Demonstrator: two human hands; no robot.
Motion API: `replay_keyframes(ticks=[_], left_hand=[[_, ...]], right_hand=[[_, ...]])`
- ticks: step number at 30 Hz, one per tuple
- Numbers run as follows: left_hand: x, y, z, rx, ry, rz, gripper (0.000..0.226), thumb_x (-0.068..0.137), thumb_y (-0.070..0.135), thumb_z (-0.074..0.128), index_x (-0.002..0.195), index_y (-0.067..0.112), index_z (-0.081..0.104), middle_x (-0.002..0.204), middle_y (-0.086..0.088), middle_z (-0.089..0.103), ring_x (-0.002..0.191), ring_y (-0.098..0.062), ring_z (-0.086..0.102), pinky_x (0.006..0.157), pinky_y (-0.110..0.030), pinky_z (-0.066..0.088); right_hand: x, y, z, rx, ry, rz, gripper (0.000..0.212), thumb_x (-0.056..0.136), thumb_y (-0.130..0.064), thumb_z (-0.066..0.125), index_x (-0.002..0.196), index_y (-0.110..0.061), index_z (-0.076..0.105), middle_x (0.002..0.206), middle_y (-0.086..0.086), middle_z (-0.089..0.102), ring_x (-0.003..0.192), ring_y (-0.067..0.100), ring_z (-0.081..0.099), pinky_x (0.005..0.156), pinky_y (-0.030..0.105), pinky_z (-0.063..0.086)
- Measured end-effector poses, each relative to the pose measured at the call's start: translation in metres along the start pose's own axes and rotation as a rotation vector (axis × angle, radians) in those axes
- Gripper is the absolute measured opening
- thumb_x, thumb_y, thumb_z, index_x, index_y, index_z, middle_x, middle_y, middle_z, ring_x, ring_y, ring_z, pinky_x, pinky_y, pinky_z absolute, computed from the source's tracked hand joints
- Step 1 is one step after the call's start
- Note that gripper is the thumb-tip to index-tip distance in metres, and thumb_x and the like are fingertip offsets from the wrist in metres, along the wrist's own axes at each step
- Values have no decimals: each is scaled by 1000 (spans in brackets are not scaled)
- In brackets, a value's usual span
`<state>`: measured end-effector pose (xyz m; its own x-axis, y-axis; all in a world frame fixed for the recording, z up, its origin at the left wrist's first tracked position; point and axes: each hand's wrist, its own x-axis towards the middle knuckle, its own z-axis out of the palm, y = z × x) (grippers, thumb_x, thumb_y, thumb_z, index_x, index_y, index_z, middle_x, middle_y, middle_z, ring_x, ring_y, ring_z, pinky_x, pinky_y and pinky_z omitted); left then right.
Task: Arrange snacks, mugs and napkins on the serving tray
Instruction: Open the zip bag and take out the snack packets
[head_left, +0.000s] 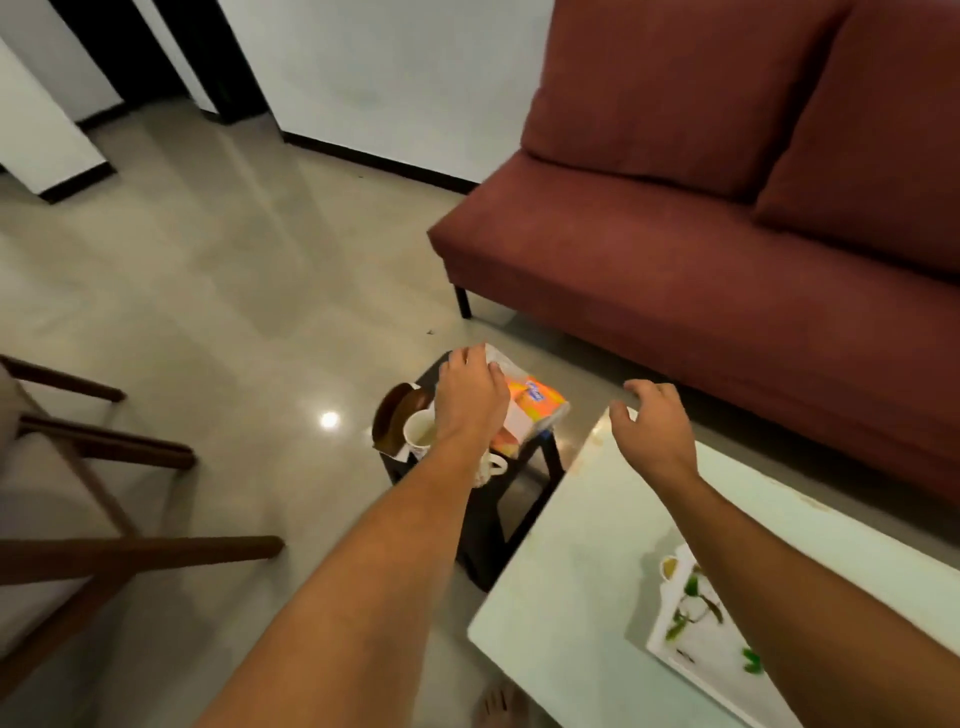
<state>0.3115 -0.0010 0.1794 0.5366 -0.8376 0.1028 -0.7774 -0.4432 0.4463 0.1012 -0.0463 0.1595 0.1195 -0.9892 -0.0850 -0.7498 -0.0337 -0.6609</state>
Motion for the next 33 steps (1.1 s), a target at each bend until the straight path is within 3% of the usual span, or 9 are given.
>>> replay_keyframes(ticks=[4, 9, 17, 21, 25, 28, 33], left_hand=[[31, -49, -9, -51, -58, -88, 42, 106, 33, 43, 144, 16, 48, 139, -11, 55, 124, -25, 55, 98, -39, 50], [59, -84, 22, -48, -202, -52, 42, 105, 31, 46, 144, 14, 47, 139, -14, 55, 123, -28, 57, 99, -42, 51], [104, -101, 89, 137, -519, 72, 49, 104, 35, 49, 150, 21, 44, 147, -12, 50, 130, -30, 53, 104, -42, 49], [120, -102, 110, 242, -614, 112, 52, 103, 32, 53, 153, 25, 40, 154, -13, 42, 137, -33, 47, 110, -44, 44], [126, -110, 122, 327, -720, 124, 51, 101, 34, 56, 150, 25, 44, 149, -15, 44, 132, -33, 50, 111, -44, 43], [126, -117, 128, 302, -752, 90, 57, 99, 35, 61, 152, 26, 42, 148, -15, 44, 133, -34, 49, 113, -46, 44], [125, -125, 135, 244, -752, 63, 58, 96, 29, 65, 150, 26, 42, 146, -15, 45, 132, -35, 50, 110, -48, 46]], right_hand=[[15, -42, 51, 11, -71, 15, 42, 97, -26, 60, 136, -12, 57, 141, 11, 51, 123, 28, 56, 95, 35, 45], [41, -49, 117, 18, -139, 100, 45, 95, -35, 64, 136, -15, 56, 134, 7, 57, 118, 25, 58, 86, 33, 47], [86, -28, 201, 21, -204, 382, 72, 86, -50, 73, 143, -18, 44, 141, 10, 50, 123, 34, 56, 98, 48, 53], [100, -19, 224, 92, -165, 535, 96, 74, -58, 81, 147, -17, 34, 146, 13, 46, 131, 37, 49, 103, 50, 49], [109, -16, 237, 223, -212, 622, 104, 69, -60, 84, 149, -19, 31, 147, 11, 49, 133, 36, 50, 108, 48, 45], [116, -17, 245, 281, -187, 685, 109, 65, -54, 89, 148, -18, 28, 146, 11, 50, 132, 35, 52, 106, 47, 46], [122, -20, 255, 174, -146, 795, 119, 58, -60, 90, 148, -17, 26, 149, 14, 40, 137, 36, 44, 105, 49, 44]])
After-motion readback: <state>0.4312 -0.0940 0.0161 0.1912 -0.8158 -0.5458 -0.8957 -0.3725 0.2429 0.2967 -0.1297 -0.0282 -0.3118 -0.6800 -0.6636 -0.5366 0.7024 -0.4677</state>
